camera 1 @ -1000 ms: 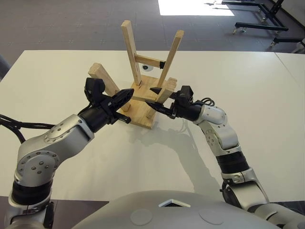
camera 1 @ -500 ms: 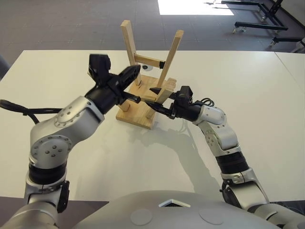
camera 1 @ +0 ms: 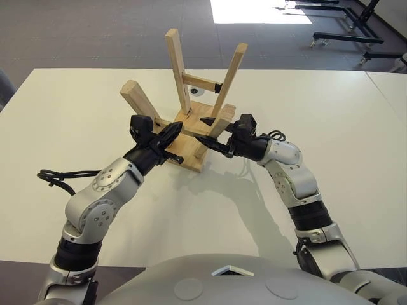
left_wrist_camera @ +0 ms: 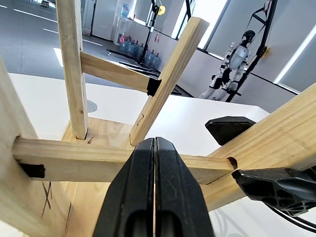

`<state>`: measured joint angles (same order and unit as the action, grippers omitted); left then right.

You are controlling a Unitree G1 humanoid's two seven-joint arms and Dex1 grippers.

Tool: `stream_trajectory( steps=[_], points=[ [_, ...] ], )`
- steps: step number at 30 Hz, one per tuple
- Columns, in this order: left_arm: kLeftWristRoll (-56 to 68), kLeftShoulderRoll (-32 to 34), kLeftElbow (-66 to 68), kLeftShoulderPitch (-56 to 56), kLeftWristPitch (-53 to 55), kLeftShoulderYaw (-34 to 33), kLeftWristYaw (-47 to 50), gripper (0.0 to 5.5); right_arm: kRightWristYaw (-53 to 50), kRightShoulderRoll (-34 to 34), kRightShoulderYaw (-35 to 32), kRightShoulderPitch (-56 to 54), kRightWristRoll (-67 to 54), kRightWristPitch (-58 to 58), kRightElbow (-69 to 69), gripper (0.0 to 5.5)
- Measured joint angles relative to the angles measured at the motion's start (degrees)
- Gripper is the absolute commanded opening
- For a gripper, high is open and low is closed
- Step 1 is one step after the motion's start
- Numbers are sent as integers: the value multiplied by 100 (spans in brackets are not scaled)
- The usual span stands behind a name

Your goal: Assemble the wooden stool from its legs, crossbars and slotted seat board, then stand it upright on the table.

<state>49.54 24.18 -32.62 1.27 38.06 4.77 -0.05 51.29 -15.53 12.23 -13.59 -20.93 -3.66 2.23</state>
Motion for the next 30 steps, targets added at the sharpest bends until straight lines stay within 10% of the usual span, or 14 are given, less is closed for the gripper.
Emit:
stream_trajectory(
  steps=[10, 30],
  points=[
    [979, -9, -549, 1384, 1053, -929, 940, 3, 29, -5, 4, -6, 1, 1, 40, 206],
    [-277, -262, -553, 141, 837, -344, 287, 3, -367, -326, 275, -290, 253, -999, 516, 206]
  ],
)
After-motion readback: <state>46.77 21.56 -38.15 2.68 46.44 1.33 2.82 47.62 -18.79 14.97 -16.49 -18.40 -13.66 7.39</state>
